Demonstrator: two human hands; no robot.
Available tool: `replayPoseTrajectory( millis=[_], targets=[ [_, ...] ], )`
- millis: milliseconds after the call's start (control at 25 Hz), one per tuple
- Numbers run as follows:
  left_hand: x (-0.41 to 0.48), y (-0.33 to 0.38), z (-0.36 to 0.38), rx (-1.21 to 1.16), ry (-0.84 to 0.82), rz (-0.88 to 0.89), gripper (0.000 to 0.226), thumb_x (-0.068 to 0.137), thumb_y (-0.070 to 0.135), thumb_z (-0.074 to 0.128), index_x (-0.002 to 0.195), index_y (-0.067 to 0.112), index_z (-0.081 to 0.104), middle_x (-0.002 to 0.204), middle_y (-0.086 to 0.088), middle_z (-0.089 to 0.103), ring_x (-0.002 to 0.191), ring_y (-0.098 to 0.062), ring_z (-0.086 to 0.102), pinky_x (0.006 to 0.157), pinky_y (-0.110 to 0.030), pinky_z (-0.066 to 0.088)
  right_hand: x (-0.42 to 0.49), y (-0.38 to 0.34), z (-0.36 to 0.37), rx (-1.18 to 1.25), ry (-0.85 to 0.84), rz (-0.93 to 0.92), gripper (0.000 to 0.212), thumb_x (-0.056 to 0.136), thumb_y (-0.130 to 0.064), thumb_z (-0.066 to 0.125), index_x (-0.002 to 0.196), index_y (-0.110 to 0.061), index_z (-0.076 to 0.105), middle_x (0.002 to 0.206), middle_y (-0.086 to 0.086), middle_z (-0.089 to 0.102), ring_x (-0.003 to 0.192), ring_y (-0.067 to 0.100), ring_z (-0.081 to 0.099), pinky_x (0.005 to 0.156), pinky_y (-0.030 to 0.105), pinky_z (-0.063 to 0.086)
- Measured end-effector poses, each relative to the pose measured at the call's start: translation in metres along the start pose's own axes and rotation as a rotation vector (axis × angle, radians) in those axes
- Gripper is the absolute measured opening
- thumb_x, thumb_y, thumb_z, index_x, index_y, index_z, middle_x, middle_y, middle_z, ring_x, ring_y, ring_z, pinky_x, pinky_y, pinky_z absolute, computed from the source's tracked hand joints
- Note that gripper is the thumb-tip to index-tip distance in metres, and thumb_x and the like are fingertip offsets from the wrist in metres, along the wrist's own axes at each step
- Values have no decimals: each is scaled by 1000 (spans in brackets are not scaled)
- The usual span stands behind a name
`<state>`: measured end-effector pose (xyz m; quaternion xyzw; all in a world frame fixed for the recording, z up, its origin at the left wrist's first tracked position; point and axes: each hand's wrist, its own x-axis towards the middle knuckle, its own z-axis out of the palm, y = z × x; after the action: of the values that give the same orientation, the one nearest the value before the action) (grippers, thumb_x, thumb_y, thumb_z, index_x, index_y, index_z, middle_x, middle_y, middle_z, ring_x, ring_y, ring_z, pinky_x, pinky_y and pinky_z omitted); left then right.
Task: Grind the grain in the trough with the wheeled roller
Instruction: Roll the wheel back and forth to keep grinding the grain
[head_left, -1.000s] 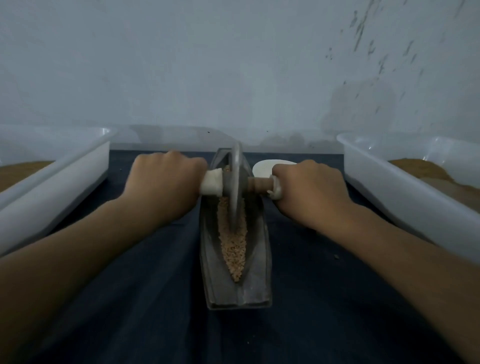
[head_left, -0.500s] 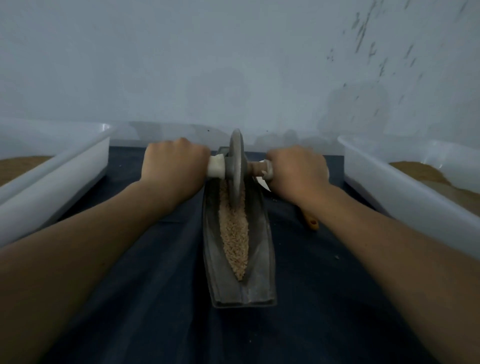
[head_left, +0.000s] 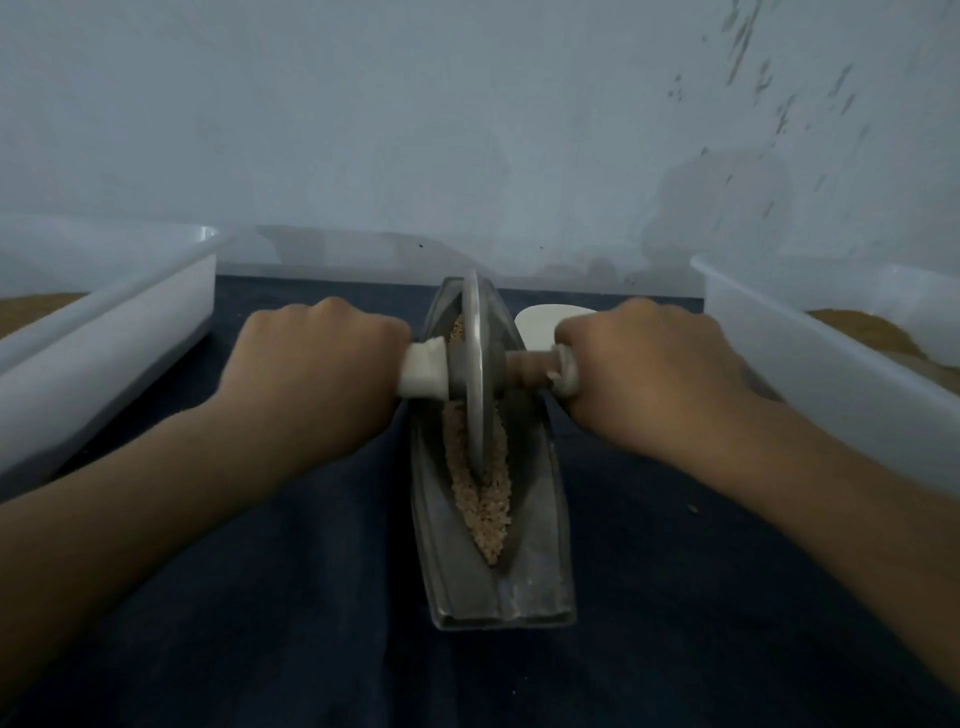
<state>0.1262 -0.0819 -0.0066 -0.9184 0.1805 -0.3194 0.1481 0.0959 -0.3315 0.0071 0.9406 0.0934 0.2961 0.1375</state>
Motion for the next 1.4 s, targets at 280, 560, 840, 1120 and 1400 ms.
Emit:
replayPoseTrajectory(
  millis=[280,560,840,1120,1400],
  targets=[
    [45,3,11,-14,41,-19,19,83,28,62,77,26,45,62,3,34,53,-20,35,49,-29,27,35,0,24,146,-155,127,25,84,-34,65,71,-29,44,72,-4,53,67,23,55,54,29,34],
    [-20,-12,-27,-54,62,101,35,56,39,77,63,31,43,53,12,20,42,-12,14,50,-16,4,-28,5,-18,105,174,-109,20,63,-49,45,60,-30,41,50,-16,13,41,-3,13,44,12,8],
    [43,8,15,36,83,-45,13,82,25,62,76,25,51,61,0,48,54,-29,55,49,-28,26,38,1,36,119,-113,168,15,79,-33,64,73,-27,52,71,-3,55,60,21,48,52,27,29],
    [22,5,-5,8,73,22,24,81,29,62,77,26,38,64,2,46,53,-25,50,48,-27,22,3,0,12,184,-92,92,31,81,-36,61,64,-27,36,61,-8,40,53,11,37,47,26,25],
    [-13,-1,-38,9,-7,76,46,56,30,77,68,29,32,54,7,19,38,-25,38,50,-20,5,-35,5,-22,128,-137,5,20,70,-55,39,62,-36,38,53,-12,35,44,7,35,42,21,21]
  ],
)
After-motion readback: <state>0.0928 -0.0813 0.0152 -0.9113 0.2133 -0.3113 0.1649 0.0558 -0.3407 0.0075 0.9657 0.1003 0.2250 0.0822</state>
